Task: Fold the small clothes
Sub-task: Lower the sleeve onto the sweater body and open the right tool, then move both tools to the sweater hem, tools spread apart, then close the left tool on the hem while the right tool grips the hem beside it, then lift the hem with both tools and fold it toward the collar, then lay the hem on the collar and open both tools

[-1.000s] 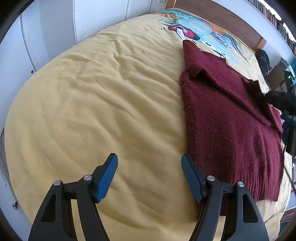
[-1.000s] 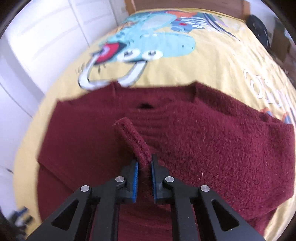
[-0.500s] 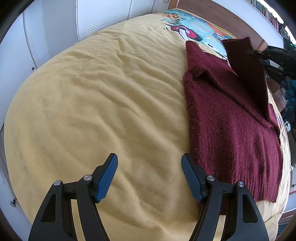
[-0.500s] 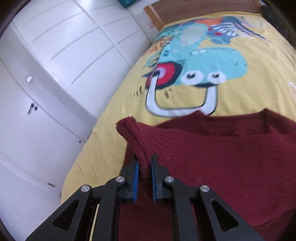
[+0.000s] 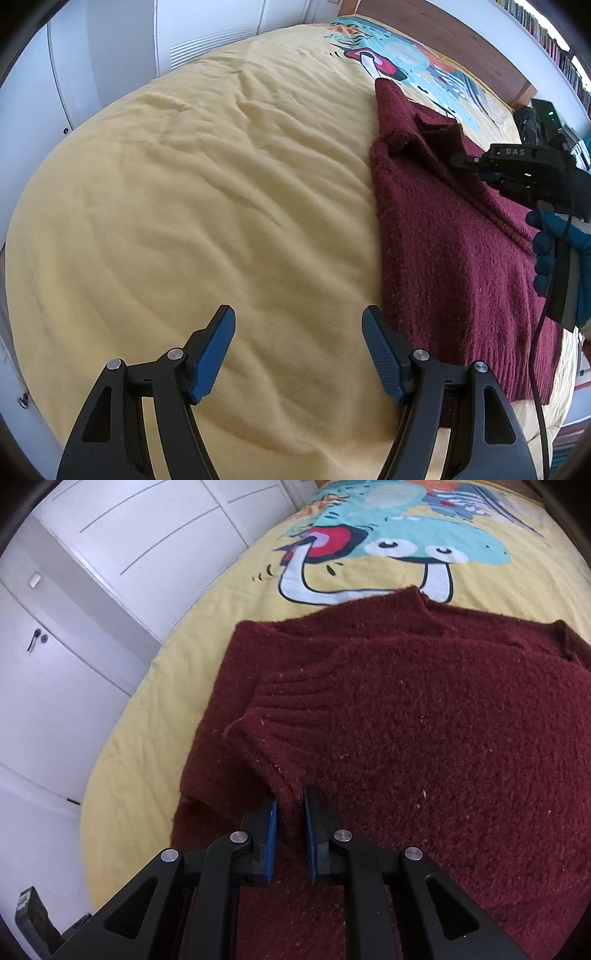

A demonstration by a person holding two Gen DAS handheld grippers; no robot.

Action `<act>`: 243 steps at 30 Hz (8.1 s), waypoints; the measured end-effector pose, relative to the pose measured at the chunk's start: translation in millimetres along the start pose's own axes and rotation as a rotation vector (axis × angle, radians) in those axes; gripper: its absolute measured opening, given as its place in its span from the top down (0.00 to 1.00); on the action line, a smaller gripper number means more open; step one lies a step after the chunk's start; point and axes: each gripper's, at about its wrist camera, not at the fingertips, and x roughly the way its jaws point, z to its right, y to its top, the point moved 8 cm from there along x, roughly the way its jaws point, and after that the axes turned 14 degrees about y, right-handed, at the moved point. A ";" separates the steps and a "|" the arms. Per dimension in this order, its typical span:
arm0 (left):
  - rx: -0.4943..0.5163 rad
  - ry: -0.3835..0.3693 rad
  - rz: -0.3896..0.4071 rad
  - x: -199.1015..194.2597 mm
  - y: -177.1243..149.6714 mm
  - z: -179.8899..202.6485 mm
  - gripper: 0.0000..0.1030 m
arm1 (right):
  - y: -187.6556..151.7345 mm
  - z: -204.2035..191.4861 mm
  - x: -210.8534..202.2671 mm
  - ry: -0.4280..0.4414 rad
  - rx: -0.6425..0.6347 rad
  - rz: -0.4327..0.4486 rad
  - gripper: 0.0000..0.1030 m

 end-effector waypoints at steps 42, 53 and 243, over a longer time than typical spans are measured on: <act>0.029 0.036 0.009 0.9 -2.5 6.8 0.36 | -34.3 -4.8 -37.9 -0.163 -0.225 0.006 0.53; 0.064 0.080 0.025 -4.5 -3.5 14.2 0.36 | -59.2 94.9 -104.6 -0.243 -0.039 0.054 0.53; 0.261 -0.130 0.065 94.9 169.3 173.7 0.48 | -51.3 247.3 -230.8 -0.382 0.011 0.104 0.30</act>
